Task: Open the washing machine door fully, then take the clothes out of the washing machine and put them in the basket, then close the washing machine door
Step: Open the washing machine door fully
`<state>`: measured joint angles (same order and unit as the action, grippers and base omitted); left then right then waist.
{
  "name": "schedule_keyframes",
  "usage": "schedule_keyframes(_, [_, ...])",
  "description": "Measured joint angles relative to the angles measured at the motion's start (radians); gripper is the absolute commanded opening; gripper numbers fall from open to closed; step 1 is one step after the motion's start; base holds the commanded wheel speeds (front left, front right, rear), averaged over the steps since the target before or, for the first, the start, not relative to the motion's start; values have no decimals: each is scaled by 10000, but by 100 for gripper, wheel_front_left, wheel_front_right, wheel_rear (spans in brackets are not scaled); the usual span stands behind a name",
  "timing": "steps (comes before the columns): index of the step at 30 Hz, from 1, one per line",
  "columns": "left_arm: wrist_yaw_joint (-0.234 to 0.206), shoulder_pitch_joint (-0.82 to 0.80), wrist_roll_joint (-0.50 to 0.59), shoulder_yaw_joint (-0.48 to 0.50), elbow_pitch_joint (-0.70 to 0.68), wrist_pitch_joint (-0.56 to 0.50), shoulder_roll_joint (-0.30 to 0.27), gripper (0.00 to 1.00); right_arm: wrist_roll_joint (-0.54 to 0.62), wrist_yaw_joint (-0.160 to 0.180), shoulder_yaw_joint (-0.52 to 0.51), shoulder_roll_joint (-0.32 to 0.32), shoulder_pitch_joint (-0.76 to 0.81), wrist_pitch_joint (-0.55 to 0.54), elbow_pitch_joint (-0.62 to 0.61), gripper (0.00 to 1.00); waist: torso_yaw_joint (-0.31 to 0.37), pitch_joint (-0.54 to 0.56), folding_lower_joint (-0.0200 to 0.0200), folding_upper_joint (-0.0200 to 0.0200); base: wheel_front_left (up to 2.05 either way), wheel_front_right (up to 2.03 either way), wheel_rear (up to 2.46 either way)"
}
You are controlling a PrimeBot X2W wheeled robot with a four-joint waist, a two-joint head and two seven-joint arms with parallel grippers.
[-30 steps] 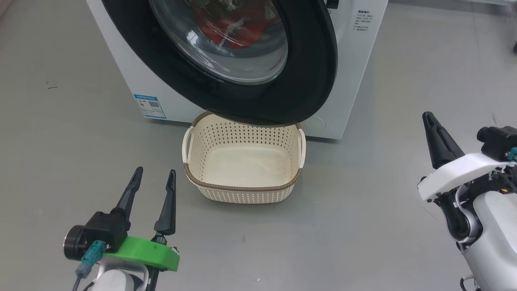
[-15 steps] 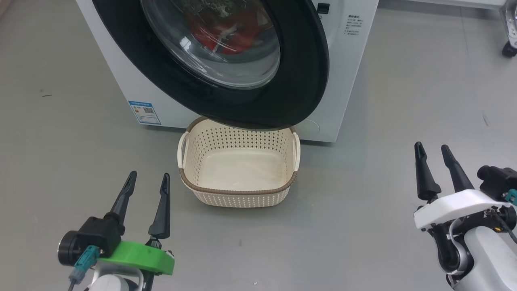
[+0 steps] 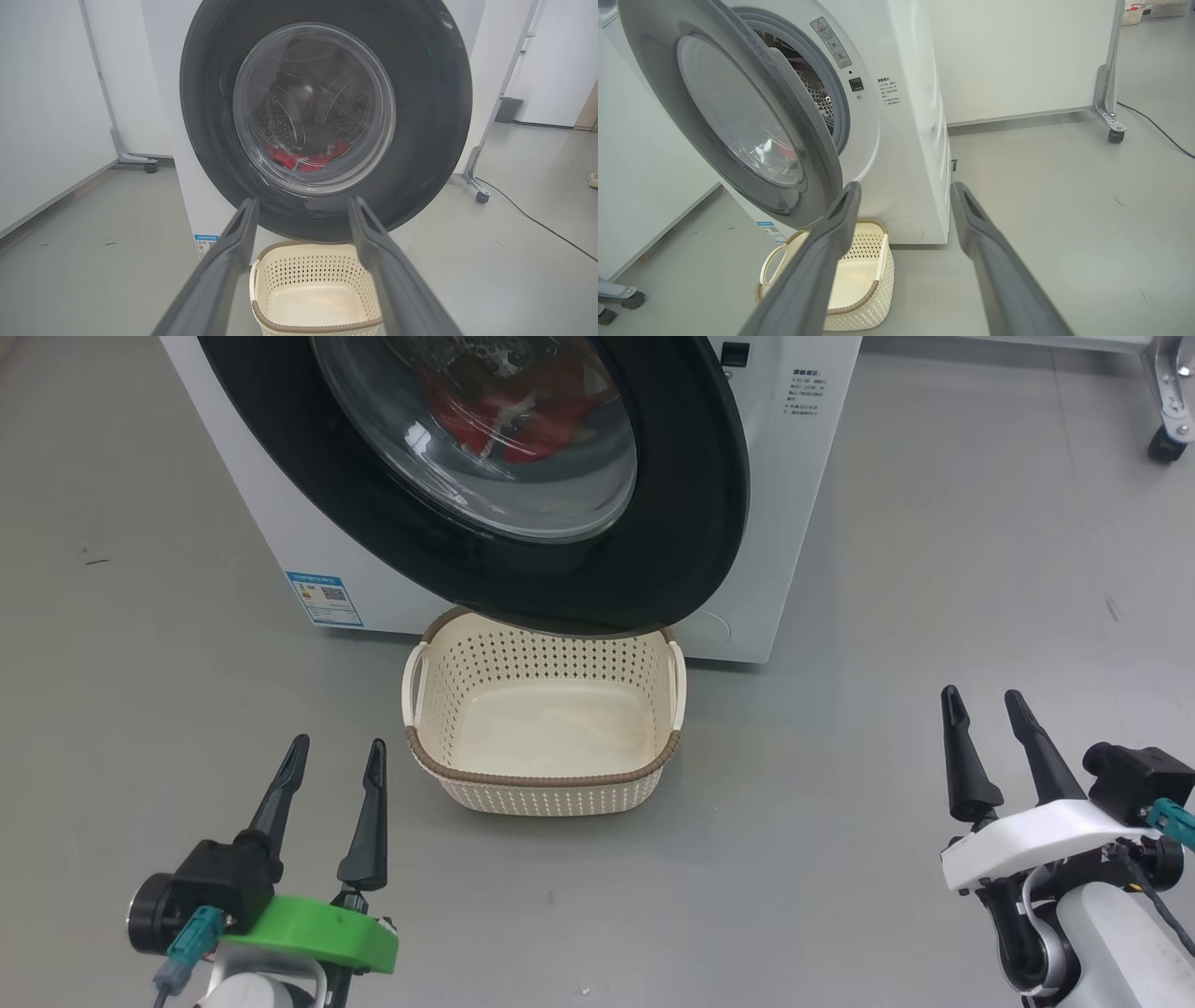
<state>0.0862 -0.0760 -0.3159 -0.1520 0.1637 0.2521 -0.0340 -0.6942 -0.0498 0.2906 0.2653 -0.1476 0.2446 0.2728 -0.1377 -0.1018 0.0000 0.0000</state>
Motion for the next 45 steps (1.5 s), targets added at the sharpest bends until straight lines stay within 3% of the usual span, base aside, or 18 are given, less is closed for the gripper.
schedule_keyframes(45, [82, 47, 10, -61, -50, 0, 0, 100, 619, 98, -401, -153, 545, 33, -652, 100, 28, -42, 0, 0, 0, 0, 0])
